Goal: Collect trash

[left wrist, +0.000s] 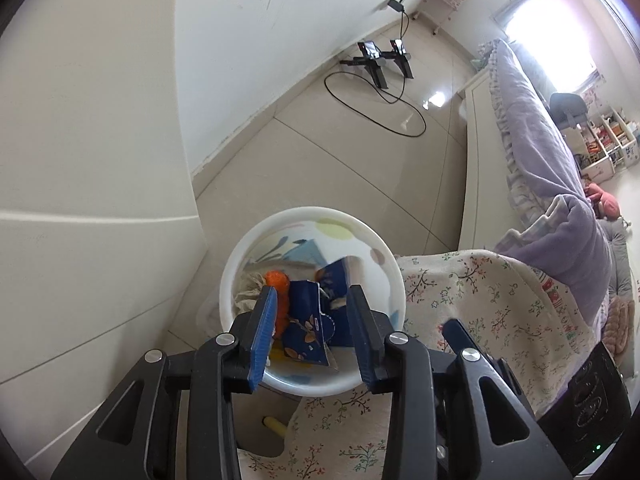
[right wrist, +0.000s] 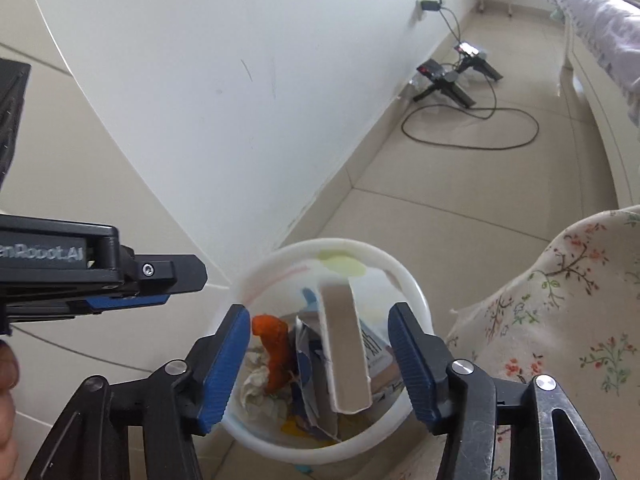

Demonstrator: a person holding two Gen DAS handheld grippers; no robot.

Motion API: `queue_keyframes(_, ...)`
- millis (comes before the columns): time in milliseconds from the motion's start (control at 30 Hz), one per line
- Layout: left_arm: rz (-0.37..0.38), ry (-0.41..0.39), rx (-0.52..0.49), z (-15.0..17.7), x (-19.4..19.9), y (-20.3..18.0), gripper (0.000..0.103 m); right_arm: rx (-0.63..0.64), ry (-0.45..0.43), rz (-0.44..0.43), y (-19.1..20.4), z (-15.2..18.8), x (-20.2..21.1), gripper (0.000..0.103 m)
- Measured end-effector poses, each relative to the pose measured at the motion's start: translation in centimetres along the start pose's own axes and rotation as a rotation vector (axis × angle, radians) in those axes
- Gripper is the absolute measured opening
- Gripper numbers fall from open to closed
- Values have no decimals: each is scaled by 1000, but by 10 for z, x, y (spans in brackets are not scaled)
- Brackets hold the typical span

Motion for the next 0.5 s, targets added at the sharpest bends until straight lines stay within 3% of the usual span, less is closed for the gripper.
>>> queue_keyframes(233, -96, -74, -108, 27, 17, -22, 51, -23, 10, 29, -28, 41, 61, 63)
queue_keyframes(433, -102, -144, -275, 93, 47, -81, 53, -98, -85, 137, -67, 97, 169, 76)
queue_keyframes(500, -104, -184, -351, 122, 61, -100, 64, -115, -104, 192, -81, 116, 202, 76)
Point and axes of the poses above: each gripper's, at about its wrist camera, not at the fingertips, and x roughly against the way its jaws point, y to its left, z to its underside, the point moved 9 cm from there along -x, roughly the way its jaws point
